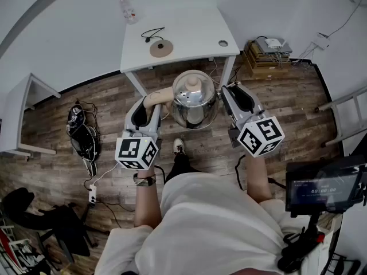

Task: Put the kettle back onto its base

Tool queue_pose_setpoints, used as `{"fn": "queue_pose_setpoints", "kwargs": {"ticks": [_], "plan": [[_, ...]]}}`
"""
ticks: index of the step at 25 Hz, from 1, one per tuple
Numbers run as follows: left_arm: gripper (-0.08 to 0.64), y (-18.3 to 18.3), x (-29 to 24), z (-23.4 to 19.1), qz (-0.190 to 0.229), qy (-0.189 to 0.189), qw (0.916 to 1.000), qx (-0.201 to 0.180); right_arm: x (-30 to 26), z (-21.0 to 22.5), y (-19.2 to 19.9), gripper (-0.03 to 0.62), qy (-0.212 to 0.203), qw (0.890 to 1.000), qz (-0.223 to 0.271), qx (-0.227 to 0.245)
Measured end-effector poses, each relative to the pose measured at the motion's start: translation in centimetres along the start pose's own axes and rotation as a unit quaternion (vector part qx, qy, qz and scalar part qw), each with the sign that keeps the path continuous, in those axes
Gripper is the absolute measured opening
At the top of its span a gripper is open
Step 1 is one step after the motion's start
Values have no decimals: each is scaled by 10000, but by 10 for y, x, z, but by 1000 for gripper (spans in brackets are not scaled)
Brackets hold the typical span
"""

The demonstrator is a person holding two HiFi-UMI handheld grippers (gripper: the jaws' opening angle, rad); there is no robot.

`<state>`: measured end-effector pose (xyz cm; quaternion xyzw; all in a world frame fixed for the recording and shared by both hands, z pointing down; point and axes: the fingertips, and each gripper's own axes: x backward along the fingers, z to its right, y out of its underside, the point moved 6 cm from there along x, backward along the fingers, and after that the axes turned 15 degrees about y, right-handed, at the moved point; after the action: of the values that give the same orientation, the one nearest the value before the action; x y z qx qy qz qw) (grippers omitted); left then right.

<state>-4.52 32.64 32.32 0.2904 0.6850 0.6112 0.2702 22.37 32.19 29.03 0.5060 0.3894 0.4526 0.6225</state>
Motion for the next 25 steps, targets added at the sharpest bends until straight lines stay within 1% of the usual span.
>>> {"fn": "queue_pose_setpoints", "kwargs": {"ticks": [11, 17, 19, 23, 25], "plan": [[150, -8, 0, -2, 77, -8, 10000, -55, -3, -1, -4, 101, 18, 10000, 21, -40], [150, -9, -3, -9, 113, -12, 9999, 34, -11, -3, -9, 103, 36, 10000, -20, 35], [150, -10, -10, -21, 115, -11, 9999, 75, -27, -5, -11, 103, 42, 10000, -57, 65], [150, -9, -50, -79, 96, -31, 9999, 103, -100, 4, -8, 101, 8, 9999, -100, 54], [150, -11, -62, -100, 88, -40, 9999, 131, -124, 3, -8, 101, 11, 9999, -112, 35]]}}
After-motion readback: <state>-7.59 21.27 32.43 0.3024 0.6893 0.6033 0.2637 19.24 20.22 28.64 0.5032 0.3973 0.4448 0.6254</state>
